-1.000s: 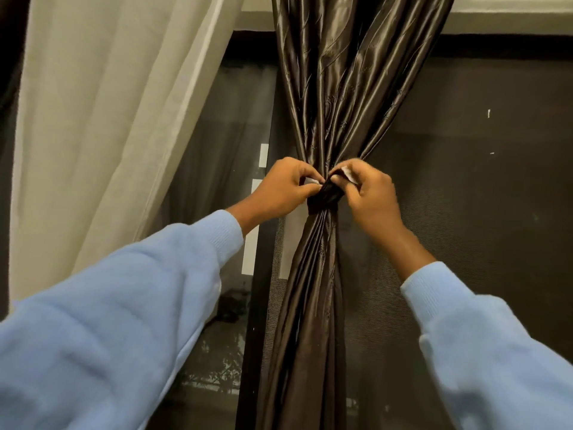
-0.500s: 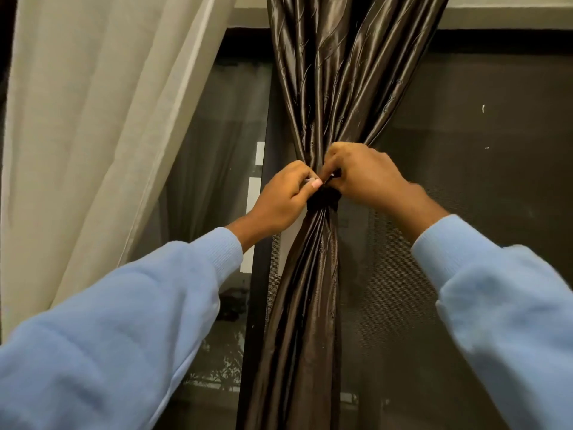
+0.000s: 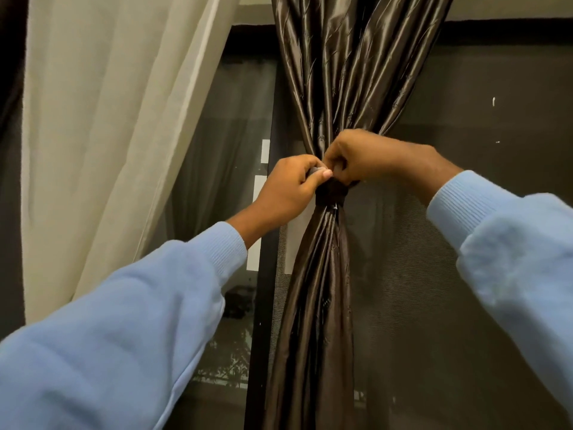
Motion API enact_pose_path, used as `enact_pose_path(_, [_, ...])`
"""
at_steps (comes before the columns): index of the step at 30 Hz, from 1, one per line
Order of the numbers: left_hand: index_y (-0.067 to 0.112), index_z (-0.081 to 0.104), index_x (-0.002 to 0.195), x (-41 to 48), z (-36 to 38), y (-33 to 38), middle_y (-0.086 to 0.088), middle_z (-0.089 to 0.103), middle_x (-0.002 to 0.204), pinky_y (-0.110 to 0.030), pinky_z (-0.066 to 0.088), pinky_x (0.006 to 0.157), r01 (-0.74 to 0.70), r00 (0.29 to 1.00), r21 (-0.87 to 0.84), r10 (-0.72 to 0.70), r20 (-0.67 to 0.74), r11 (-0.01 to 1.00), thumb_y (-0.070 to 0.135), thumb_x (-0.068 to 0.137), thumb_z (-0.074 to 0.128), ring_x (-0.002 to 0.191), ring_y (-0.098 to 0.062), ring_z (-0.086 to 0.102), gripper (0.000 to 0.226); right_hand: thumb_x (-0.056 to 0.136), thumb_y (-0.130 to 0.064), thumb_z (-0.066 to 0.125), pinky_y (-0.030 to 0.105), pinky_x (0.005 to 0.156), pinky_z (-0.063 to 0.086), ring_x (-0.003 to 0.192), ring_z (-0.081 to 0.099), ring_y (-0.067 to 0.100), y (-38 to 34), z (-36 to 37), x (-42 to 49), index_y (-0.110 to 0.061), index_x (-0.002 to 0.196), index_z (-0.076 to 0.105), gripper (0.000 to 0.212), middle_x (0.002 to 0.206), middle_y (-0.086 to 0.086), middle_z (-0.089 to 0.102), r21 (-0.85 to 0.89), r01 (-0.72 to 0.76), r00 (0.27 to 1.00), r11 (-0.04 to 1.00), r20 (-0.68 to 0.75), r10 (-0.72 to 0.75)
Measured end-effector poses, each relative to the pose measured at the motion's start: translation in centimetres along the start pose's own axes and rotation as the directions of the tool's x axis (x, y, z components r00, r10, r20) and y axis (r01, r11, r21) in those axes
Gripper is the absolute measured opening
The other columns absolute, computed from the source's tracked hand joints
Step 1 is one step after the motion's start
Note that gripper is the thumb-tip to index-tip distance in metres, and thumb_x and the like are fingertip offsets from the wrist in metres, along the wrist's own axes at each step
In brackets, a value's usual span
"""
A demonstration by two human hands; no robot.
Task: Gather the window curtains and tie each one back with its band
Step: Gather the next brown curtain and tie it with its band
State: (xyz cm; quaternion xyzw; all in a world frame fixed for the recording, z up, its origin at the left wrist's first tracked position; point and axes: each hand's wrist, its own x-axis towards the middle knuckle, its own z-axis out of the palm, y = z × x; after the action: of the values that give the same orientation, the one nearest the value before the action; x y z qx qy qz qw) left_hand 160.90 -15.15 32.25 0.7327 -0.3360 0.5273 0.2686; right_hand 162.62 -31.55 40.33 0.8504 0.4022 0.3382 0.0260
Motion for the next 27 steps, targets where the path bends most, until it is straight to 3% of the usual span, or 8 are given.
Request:
enact_pose_path(3, [0.006, 0.065, 0.093, 0.3, -0.1, 0.2, -0.001, 0.062, 0.077, -0.014, 0.041, 0.061, 0.006, 1.000, 0.026, -0.006, -0.004, 1.000, 0.021, 0.095, 0.055, 0.067, -0.007, 0.055, 0.019, 0.084, -0.004, 0.070, 0.014, 0.057, 0.054, 0.070, 0.064, -0.007, 0.2, 0.3, -0.3, -0.038, 0.084, 0.063, 0.035, 0.077, -0.008, 0.068, 0.128, 0.038, 0.995, 0.991, -0.096, -0.026])
enact_pose_path(6, [0.005, 0.065, 0.091, 0.8, -0.3, 0.1, -0.003, 0.062, 0.075, -0.016, 0.040, 0.058, 0.033, 0.999, 0.029, -0.032, -0.026, 0.999, 0.021, 0.095, 0.055, 0.065, -0.008, 0.055, 0.020, 0.093, -0.006, 0.060, 0.012, 0.057, 0.046, 0.070, 0.060, -0.007, 0.2, 0.4, -0.6, -0.037, 0.092, 0.052, 0.032, 0.096, -0.004, 0.064, 0.190, 0.016, 1.000, 0.982, 0.016, -0.019])
enact_pose_path(11, [0.002, 0.068, 0.087, 1.1, 0.4, 0.0, -0.010, 0.064, 0.073, -0.030, 0.045, 0.061, 0.112, 0.993, -0.008, -0.113, -0.042, 0.994, 0.020, 0.095, 0.055, 0.065, -0.016, 0.056, 0.023, 0.101, -0.012, 0.049, 0.038, 0.093, 0.045, 0.095, 0.060, 0.010, 0.0, 1.4, -2.5, -0.021, 0.121, 0.043, 0.023, 0.097, -0.004, 0.067, 0.441, -0.104, 0.992, 0.891, 0.107, 0.063])
enact_pose_path(13, [0.005, 0.064, 0.081, 1.3, 0.4, -0.2, -0.005, 0.060, 0.069, -0.029, 0.047, 0.063, 0.181, 0.982, -0.058, -0.183, -0.036, 0.982, 0.019, 0.096, 0.054, 0.064, -0.012, 0.055, 0.022, 0.098, -0.014, 0.054, 0.046, 0.101, 0.038, 0.099, 0.060, 0.008, -0.1, 3.2, -3.6, -0.028, 0.118, 0.043, 0.026, 0.097, -0.012, 0.069, 0.374, -0.063, 0.968, 0.925, -0.204, 0.148])
enact_pose_path(16, [0.002, 0.060, 0.078, 1.4, 0.3, -0.8, -0.004, 0.056, 0.067, -0.034, 0.052, 0.069, 0.276, 0.961, -0.148, -0.276, 0.018, 0.950, 0.017, 0.097, 0.052, 0.065, -0.013, 0.056, 0.026, 0.090, -0.018, 0.066, 0.046, 0.084, 0.049, 0.086, 0.058, 0.010, -1.2, 7.0, -5.6, -0.030, 0.100, 0.055, 0.020, 0.094, -0.011, 0.062, 0.361, 0.012, 0.700, 0.933, -0.669, 0.250])
enact_pose_path(20, [-0.006, 0.063, 0.081, 1.7, 0.8, -0.9, -0.014, 0.061, 0.073, -0.044, 0.054, 0.078, 0.353, 0.935, -0.207, -0.353, 0.039, 0.912, 0.019, 0.096, 0.054, 0.070, -0.020, 0.061, 0.030, 0.080, -0.035, 0.079, 0.039, 0.069, 0.057, 0.073, 0.064, 0.010, -2.8, 11.6, -6.8, -0.026, 0.090, 0.071, 0.016, 0.081, -0.009, 0.068, 0.621, -0.033, 0.707, 0.783, -0.539, 0.457])
enact_pose_path(24, [0.010, 0.062, 0.068, 2.0, 1.5, -0.6, -0.003, 0.059, 0.063, -0.037, 0.053, 0.067, 0.322, 0.946, -0.122, -0.322, 0.021, 0.939, 0.023, 0.095, 0.054, 0.062, -0.014, 0.058, 0.030, 0.076, -0.036, 0.083, 0.029, 0.063, 0.055, 0.067, 0.066, 0.012, -4.6, 13.2, -5.8, -0.019, 0.090, 0.076, 0.024, 0.074, -0.004, 0.071, 0.810, 0.029, 0.561, 0.586, -0.499, 0.661])
enact_pose_path(27, [0.012, 0.062, 0.069, 1.9, 1.7, -0.6, 0.002, 0.057, 0.061, -0.024, 0.046, 0.058, 0.283, 0.959, -0.074, -0.282, 0.021, 0.956, 0.024, 0.094, 0.054, 0.057, -0.007, 0.056, 0.029, 0.083, -0.029, 0.079, 0.020, 0.052, 0.050, 0.058, 0.063, 0.006, -4.8, 13.0, -4.5, -0.019, 0.087, 0.076, 0.011, 0.071, -0.007, 0.072, 0.978, 0.085, 0.549, 0.191, -0.206, 0.810])
